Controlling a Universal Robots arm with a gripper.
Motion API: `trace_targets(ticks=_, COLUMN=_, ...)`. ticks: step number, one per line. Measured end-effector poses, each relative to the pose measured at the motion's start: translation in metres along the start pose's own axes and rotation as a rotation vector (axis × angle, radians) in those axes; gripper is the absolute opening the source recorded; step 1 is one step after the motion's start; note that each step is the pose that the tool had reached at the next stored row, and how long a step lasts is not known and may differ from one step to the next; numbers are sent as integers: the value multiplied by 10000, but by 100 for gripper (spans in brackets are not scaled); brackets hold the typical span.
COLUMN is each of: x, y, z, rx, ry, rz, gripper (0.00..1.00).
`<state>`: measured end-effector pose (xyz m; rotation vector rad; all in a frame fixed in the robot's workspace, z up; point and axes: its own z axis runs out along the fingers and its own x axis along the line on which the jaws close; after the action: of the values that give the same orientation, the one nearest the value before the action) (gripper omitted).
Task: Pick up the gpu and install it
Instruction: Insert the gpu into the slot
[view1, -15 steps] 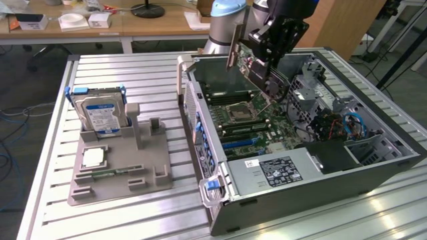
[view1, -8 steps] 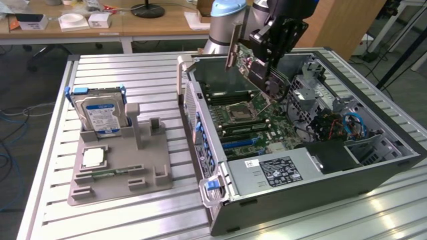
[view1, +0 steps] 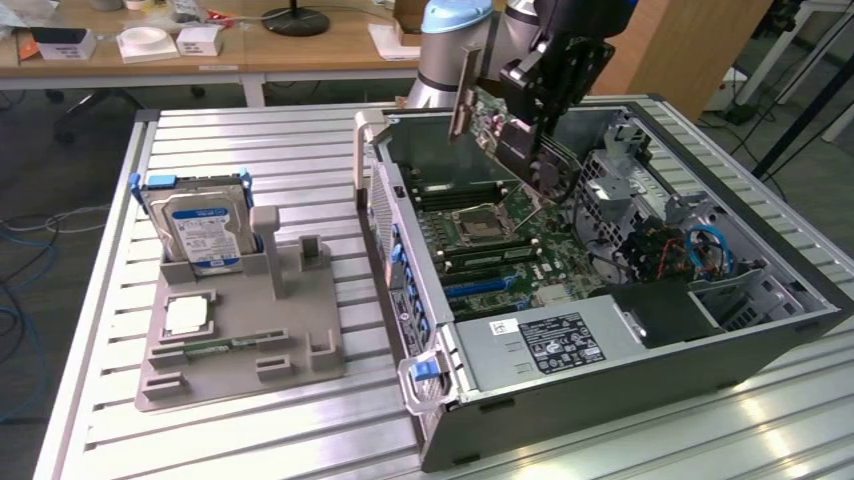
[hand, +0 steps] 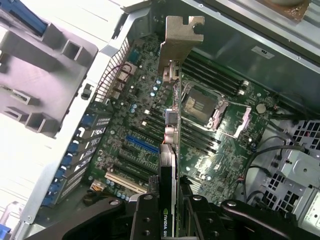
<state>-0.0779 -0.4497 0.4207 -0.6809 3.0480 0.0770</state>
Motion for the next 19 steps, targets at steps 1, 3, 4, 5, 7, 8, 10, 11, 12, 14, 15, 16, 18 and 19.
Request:
trace_targets(ticks=1, x=0, y=0, z=0, rx=-1, ry=2, rz=-42, gripper=26)
trace_targets(ticks=3, x=0, y=0, z=0, rx=-4, ry=6, rz=-132, gripper=26)
trace_targets(ticks=4, x=0, y=0, z=0, rx=-5, ry=8, rz=-177, gripper=26)
trace_targets(ticks=5, x=0, y=0, z=0, rx=-6, ry=10, rz=-224, gripper=26)
trace_targets(ticks=7, x=0, y=0, z=0, rx=-9, ry=14, rz=-317, gripper=26)
trace_targets(ticks=8, x=0, y=0, z=0, rx=-10, ry=16, rz=-365, gripper=26)
trace_targets(ticks=10, x=0, y=0, z=0, rx=-13, ry=21, rz=-462, gripper=26)
trace_targets(ticks=11, x=0, y=0, z=0, rx=-14, ry=23, rz=-509, gripper=26)
trace_targets(ticks=12, x=0, y=0, z=0, rx=-16, ry=25, rz=-559, gripper=26)
trace_targets(ticks=14, x=0, y=0, z=0, rx=-18, ry=29, rz=-651, gripper=26)
trace_targets(ticks=15, x=0, y=0, z=0, rx=-20, ry=31, rz=-706, gripper=26)
trace_targets(ticks=16, x=0, y=0, z=1, rx=-22, ry=34, rz=-774, gripper=26)
trace_targets(ticks=18, x=0, y=0, z=2, rx=-29, ry=45, rz=-1020, gripper=26)
trace_targets(ticks=19, x=0, y=0, z=3, rx=-34, ry=53, rz=-1211, gripper=26)
